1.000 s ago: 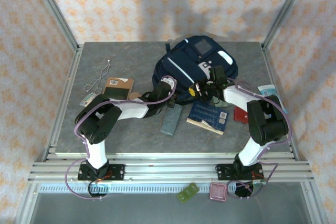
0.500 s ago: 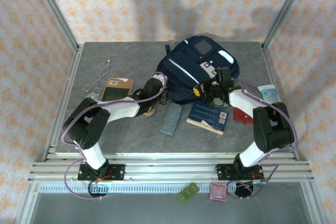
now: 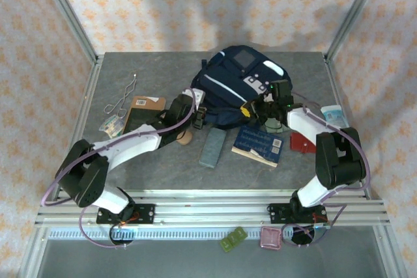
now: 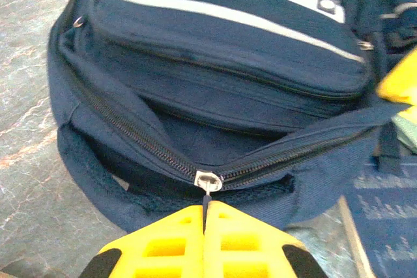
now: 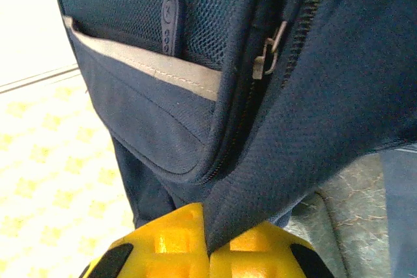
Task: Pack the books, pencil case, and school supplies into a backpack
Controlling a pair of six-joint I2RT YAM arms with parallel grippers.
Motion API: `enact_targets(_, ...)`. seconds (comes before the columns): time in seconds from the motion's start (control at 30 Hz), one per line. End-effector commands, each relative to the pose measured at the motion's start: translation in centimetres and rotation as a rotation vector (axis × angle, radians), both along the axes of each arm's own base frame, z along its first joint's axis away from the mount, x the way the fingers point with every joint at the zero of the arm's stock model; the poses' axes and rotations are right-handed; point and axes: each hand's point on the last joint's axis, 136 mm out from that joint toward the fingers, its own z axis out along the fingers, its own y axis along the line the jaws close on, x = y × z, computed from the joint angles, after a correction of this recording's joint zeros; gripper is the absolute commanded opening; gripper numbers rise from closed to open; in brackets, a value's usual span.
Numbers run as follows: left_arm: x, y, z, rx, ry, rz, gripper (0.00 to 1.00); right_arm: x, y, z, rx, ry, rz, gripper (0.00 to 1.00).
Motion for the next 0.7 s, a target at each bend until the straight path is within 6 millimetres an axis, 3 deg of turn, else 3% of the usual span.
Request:
enact_targets(0.0, -2.4, 0.0, -0.5, 0.051, 0.042, -0.029, 0.0, 3.2, -2.0, 1.3, -0.058, -0.116, -0.043, 0.0)
enact_targets(0.17, -2.6, -0.5, -0.2, 0.007, 0.034, -0.007, 0.0, 4.3, -2.2, 1.7, -0.038, -0.123, -0.046, 0.0)
enact_targets(0.33, -2.1, -1.5, -1.2, -0.004, 0.067, -0.029, 0.0, 5.2, -3.2, 1.8, -0.076, -0.131, -0.036, 0.0)
enact_targets(0.37, -1.8, -1.6, -1.7, -0.002, 0.081, -0.026, 0.07, 5.3, -3.2, 1.6, -0.083, -0.127, -0.026, 0.0)
enact_targets(0.43, -1.4, -1.8, -2.9, -0.023, 0.124, -0.045, 0.36, 5.5, -3.3, 0.9, -0.108, -0.106, 0.0, 0.0)
enact_targets(0.47, -1.1, -1.8, -3.3, -0.041, 0.143, -0.048, 0.42, 5.4, -3.4, 0.4, -0.114, -0.094, 0.004, 0.0)
enact_targets(0.6, 0.2, -1.9, -3.9, -0.134, 0.204, -0.085, 0.58, 4.7, -3.4, -0.7, -0.108, -0.076, 0.0, 0.0)
enact_targets(0.67, 0.7, -2.1, -3.7, -0.162, 0.214, -0.106, 0.61, 4.4, -3.4, -1.0, -0.102, -0.071, -0.001, 0.0)
